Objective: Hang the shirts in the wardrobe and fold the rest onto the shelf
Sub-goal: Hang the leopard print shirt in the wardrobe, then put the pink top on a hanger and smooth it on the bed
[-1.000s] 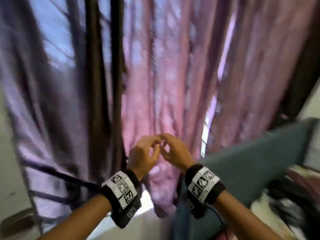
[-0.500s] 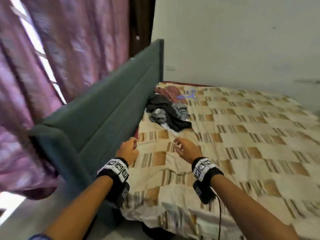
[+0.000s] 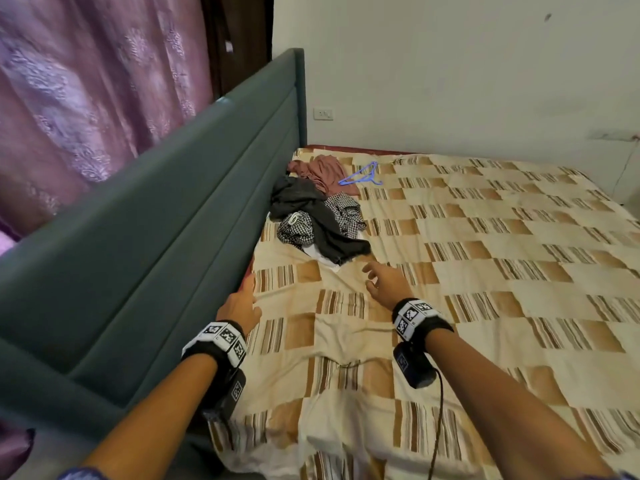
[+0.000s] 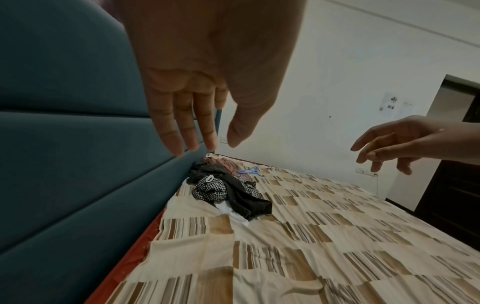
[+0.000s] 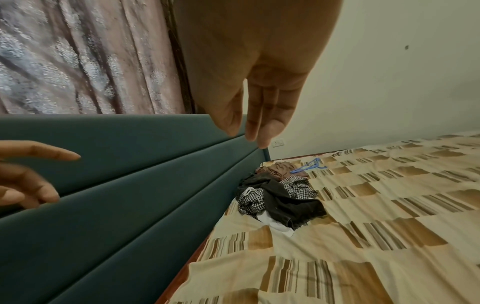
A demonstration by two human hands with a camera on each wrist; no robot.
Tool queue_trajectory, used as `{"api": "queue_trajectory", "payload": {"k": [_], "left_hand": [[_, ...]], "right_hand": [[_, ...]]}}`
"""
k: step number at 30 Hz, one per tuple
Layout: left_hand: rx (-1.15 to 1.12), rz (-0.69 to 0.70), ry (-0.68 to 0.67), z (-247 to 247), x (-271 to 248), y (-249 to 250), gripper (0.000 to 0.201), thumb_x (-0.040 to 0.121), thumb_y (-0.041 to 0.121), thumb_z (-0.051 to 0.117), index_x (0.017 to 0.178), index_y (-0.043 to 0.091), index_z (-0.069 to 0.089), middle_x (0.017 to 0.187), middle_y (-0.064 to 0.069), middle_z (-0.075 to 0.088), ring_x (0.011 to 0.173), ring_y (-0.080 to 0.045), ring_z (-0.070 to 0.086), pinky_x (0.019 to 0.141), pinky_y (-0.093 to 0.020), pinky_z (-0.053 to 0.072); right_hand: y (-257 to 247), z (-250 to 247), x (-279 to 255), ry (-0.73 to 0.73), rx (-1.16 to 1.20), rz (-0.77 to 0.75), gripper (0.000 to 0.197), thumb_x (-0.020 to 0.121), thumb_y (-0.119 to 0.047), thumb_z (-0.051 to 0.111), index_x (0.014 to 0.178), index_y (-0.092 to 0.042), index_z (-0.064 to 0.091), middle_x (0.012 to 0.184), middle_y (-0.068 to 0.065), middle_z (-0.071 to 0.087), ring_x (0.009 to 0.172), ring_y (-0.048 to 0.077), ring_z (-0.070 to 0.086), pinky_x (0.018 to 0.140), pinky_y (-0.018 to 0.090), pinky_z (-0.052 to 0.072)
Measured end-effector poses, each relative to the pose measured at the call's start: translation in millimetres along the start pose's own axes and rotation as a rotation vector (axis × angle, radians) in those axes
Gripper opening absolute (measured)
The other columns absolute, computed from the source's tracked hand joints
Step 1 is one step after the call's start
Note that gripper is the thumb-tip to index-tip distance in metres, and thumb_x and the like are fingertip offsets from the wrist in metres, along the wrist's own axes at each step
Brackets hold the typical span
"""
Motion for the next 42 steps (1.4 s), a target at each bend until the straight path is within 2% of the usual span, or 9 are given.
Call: {"api": "queue_trajectory", "payload": {"k": [3,9,12,18,20,27,32,36,42], "left_hand": [[0.013,0.033,0.007,-10,40,-4,0.078,0.086,0.010,0.052,0.149,0.022,0.008,0.105,-0.011,0.063,0.093,-0.030,0.061,0.075,-0.037,0.049],[0.077,0.037,-0.061,-10,112,-14,0.073,0.090,0.015,0.049,0.149,0.018,0.007,0.115,-0.013,0.060,0.101,-0.031,0.059,0.083,-0.039,0.048],[0.049,0.031,-0.071,-14,141,-15,0.074,0.090,0.016,0.050,0.149,0.018,0.006,0.114,-0.014,0.060,0.101,-0.031,0.059,0.085,-0.040,0.048],[0.019,-0.013,-0.083,-8,208,-14,0.067,0.090,0.018,0.053,0.147,0.019,0.017,0.119,-0.012,0.059,0.104,-0.030,0.058,0.087,-0.041,0.049],[0.013,-0.032,-0.087,-2,232,-14,0.064,0.090,0.020,0.053,0.145,0.018,0.021,0.121,-0.010,0.058,0.107,-0.028,0.057,0.087,-0.039,0.048],[0.033,-0.170,-0.088,39,355,-1,0.063,0.088,0.014,0.052,0.144,0.017,0.022,0.118,-0.011,0.060,0.106,-0.029,0.058,0.088,-0.037,0.047],[0.055,-0.266,-0.117,91,462,29,0.064,0.090,0.014,0.053,0.146,0.015,0.021,0.128,-0.011,0.057,0.117,-0.029,0.053,0.095,-0.033,0.042],[0.066,-0.274,-0.214,140,520,70,0.069,0.090,0.018,0.053,0.148,0.018,0.016,0.130,-0.010,0.055,0.119,-0.028,0.051,0.099,-0.035,0.040],[0.043,-0.225,-0.246,170,578,116,0.064,0.090,0.016,0.053,0.146,0.017,0.022,0.125,-0.011,0.057,0.115,-0.028,0.054,0.093,-0.033,0.043]], "right_hand": [[-8,14,33,-0.004,-0.003,0.011,0.028,0.089,-0.015,0.052,0.117,-0.013,0.056,0.107,0.005,0.064,0.091,0.024,0.060,0.072,0.027,0.039],[-16,11,99,0.018,-0.022,0.019,0.028,0.089,-0.013,0.052,0.117,-0.012,0.057,0.107,0.005,0.064,0.093,0.026,0.059,0.068,0.025,0.035],[-19,-2,135,0.038,-0.017,0.013,0.027,0.088,-0.012,0.052,0.114,-0.012,0.058,0.102,0.007,0.065,0.093,0.027,0.059,0.068,0.027,0.039],[-15,-11,218,0.021,-0.056,-0.055,0.028,0.087,-0.011,0.052,0.115,-0.010,0.058,0.103,0.009,0.065,0.094,0.028,0.059,0.075,0.033,0.044],[-2,-6,252,-0.001,-0.088,-0.065,0.027,0.087,-0.013,0.052,0.113,-0.011,0.058,0.100,0.010,0.065,0.093,0.030,0.059,0.072,0.033,0.043],[99,21,412,-0.128,-0.121,-0.046,0.030,0.088,-0.016,0.054,0.118,-0.010,0.054,0.105,0.012,0.065,0.099,0.031,0.060,0.077,0.035,0.047],[195,62,526,-0.253,-0.102,0.013,0.037,0.089,-0.018,0.052,0.125,-0.010,0.050,0.113,0.017,0.062,0.102,0.032,0.060,0.082,0.036,0.049],[261,95,557,-0.366,-0.089,0.069,0.036,0.090,-0.017,0.049,0.125,-0.009,0.051,0.115,0.016,0.063,0.103,0.032,0.060,0.084,0.035,0.049],[323,117,578,-0.449,-0.082,0.151,0.037,0.092,-0.022,0.051,0.127,-0.013,0.050,0.116,0.012,0.063,0.104,0.028,0.059,0.084,0.033,0.047]]}}
Point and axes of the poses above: each hand's wrist, its own x-axis towards the middle knuckle, its own z-axis out of the palm, y = z × x, the point moved 8 cm from there along x, towards the middle knuckle
